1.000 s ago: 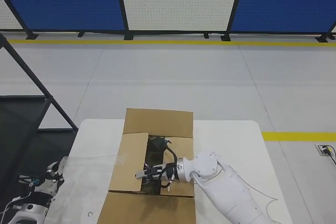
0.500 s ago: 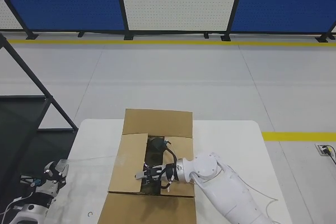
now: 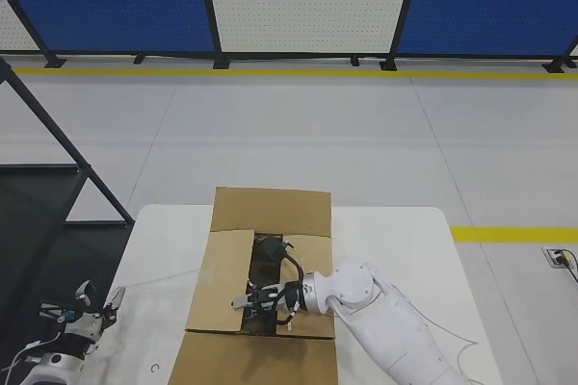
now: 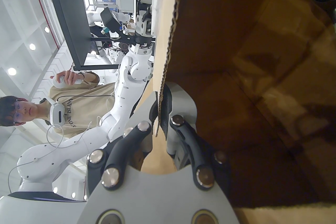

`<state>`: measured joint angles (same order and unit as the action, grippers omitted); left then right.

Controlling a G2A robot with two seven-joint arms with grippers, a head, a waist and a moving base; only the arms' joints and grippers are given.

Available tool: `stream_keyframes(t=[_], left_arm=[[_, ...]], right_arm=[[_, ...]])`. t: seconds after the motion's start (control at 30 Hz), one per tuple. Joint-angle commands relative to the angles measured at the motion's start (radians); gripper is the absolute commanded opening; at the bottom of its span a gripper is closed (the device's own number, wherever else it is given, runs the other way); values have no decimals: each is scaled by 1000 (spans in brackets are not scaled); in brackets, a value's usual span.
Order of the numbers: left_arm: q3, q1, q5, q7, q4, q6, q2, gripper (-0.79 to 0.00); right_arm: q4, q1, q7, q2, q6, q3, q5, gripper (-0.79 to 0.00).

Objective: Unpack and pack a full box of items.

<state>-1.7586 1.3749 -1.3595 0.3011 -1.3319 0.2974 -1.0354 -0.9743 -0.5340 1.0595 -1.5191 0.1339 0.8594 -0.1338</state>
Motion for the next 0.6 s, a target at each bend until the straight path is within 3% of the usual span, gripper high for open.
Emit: stream_keyframes(t=[0.0,0.2,0.4,0.57], left_arm=[[0,1,-3,-1,1,0,0,-249],[0,11,-20,-5,8,4,1,-228],[-1,21,-33,-8,27,21,2,-151],[3,19,-42,-7,41,27,3,-151]], right_arm=[[2,2,1,-1,1,-1,0,-785],[12,7,4,-3,6,-4,-3,-785],[22,12,3,-5,11,-7,-6,-785],[32,19,5,-8,14,-11,-10,-785]])
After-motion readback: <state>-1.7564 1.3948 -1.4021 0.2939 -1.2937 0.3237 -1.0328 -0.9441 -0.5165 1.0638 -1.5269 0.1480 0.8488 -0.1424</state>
